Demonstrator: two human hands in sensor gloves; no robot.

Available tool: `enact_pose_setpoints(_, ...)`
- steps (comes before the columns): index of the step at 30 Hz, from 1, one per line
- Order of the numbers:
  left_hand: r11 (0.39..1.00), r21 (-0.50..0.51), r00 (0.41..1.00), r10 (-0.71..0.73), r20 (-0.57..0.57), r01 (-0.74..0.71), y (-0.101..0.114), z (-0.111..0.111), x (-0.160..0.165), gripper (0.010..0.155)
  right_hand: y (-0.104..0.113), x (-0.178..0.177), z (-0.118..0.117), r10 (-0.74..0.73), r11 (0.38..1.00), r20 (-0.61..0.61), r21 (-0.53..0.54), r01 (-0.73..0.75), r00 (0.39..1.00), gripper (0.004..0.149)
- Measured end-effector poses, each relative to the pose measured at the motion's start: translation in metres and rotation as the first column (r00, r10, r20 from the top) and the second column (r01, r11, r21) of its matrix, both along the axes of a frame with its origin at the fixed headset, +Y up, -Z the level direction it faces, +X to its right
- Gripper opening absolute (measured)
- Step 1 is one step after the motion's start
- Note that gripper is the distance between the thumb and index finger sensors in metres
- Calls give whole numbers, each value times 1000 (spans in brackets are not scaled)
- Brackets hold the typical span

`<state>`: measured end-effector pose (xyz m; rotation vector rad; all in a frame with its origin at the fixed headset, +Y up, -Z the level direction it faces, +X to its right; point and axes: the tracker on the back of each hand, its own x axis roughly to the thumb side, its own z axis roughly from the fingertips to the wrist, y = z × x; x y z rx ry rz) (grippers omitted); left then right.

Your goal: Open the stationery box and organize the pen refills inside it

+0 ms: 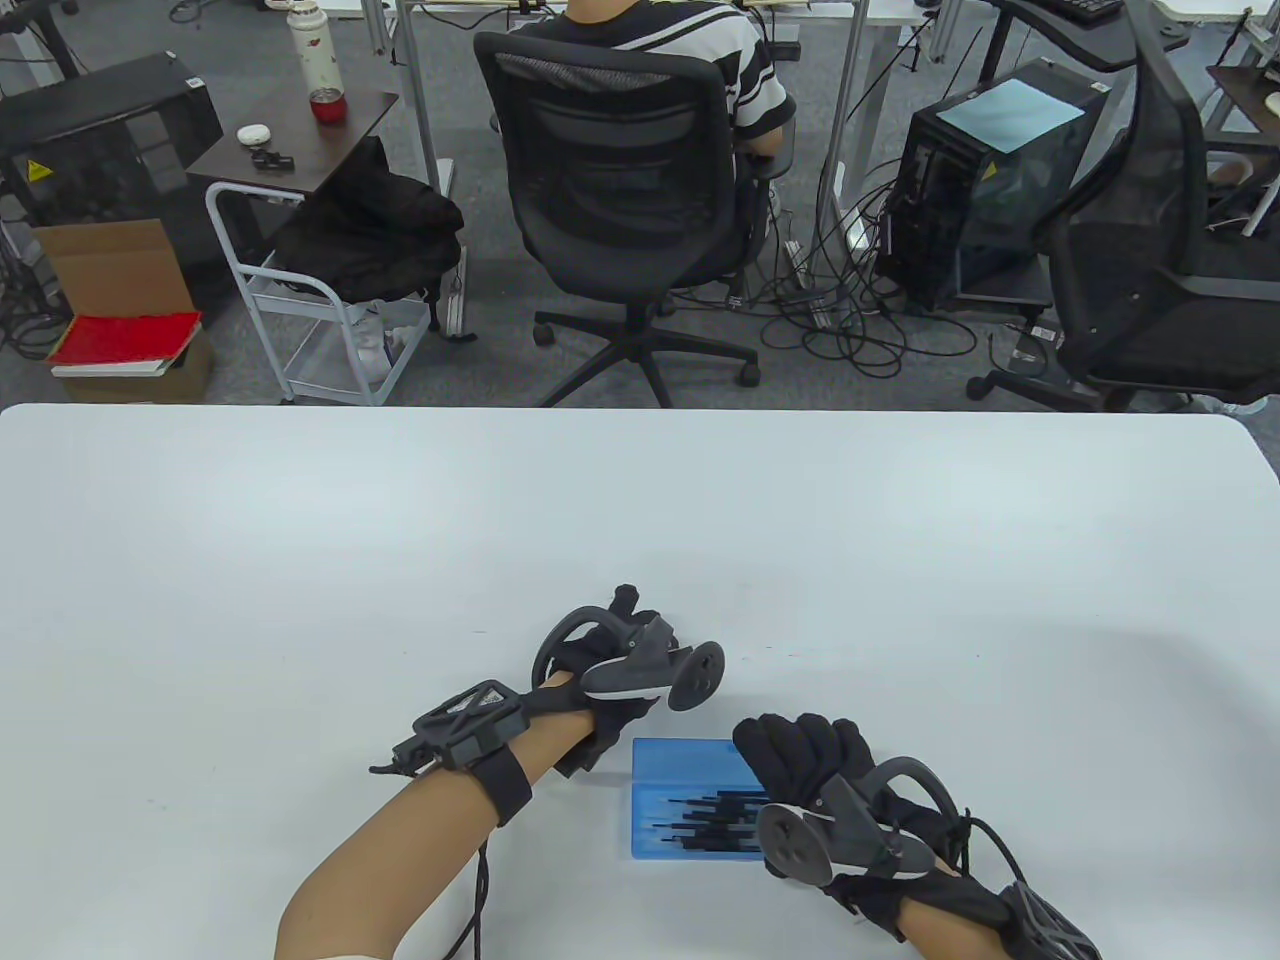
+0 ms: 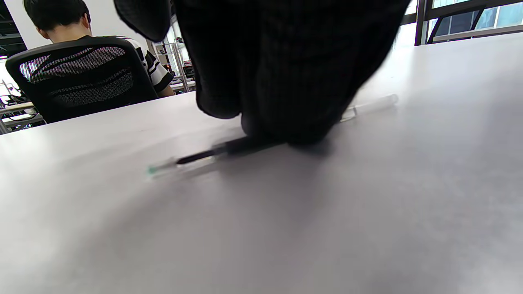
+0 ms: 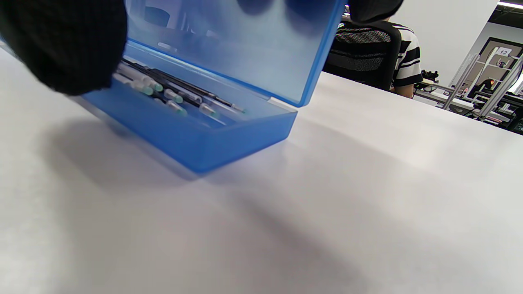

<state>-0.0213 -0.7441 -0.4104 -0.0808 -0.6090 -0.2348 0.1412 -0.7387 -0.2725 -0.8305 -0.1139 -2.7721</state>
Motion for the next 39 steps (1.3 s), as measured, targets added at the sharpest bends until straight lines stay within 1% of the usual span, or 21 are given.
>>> enact_pose_setpoints(12, 1000, -25, 1000, -7, -10, 7, -1, -1, -3, 52, 0, 0, 0, 2, 1000, 3, 1, -2, 1000, 120)
enact_pose_setpoints(15, 1000, -9, 999, 22, -25, -23, 8, 0, -8, 53, 0, 0, 0, 1, 1000, 3, 1, -1, 1000, 120)
enact_pose_setpoints(19, 996, 43, 997, 79, -23, -78, 34, 10, -16, 54, 0, 0, 0, 2, 1000, 2, 1, -2, 1000, 120)
enact_pose_setpoints(23, 988, 135, 996, 78, 35, -82, 63, 35, -15, 54, 0, 0, 0, 2, 1000, 1, 1, -2, 1000, 120)
enact_pose_setpoints(25, 980, 181, 994, 74, 75, -87, 79, 53, -12, 54, 0, 0, 0, 1, 1000, -1, 4, -1, 1000, 120)
enact_pose_setpoints(26, 976, 196, 993, 75, 91, -92, 83, 59, -11, 54, 0, 0, 0, 1, 1000, -1, 4, -1, 1000, 120)
enact_pose_setpoints(28, 966, 244, 989, 53, 137, -86, 95, 81, -4, 54, 0, 0, 0, 0, 1000, -2, 4, 0, 1000, 120)
enact_pose_setpoints(32, 943, 333, 980, -42, 193, -26, 101, 116, 9, 54, 0, 0, 1, 2, 1000, -2, 8, -2, 1000, 120)
enact_pose_setpoints(34, 935, 355, 974, -69, 214, -12, 99, 131, 15, 54, 1, 0, 1, 2, 1000, -2, 10, -2, 1000, 120)
enact_pose_setpoints(37, 935, 354, 966, -105, 237, 14, 92, 150, 20, 54, 1, 0, 1, 1, 1000, -1, 10, -1, 1000, 120)
enact_pose_setpoints(39, 937, 348, 962, -125, 244, 34, 86, 158, 22, 54, 1, 0, 1, 0, 1000, -1, 10, 0, 1000, 120)
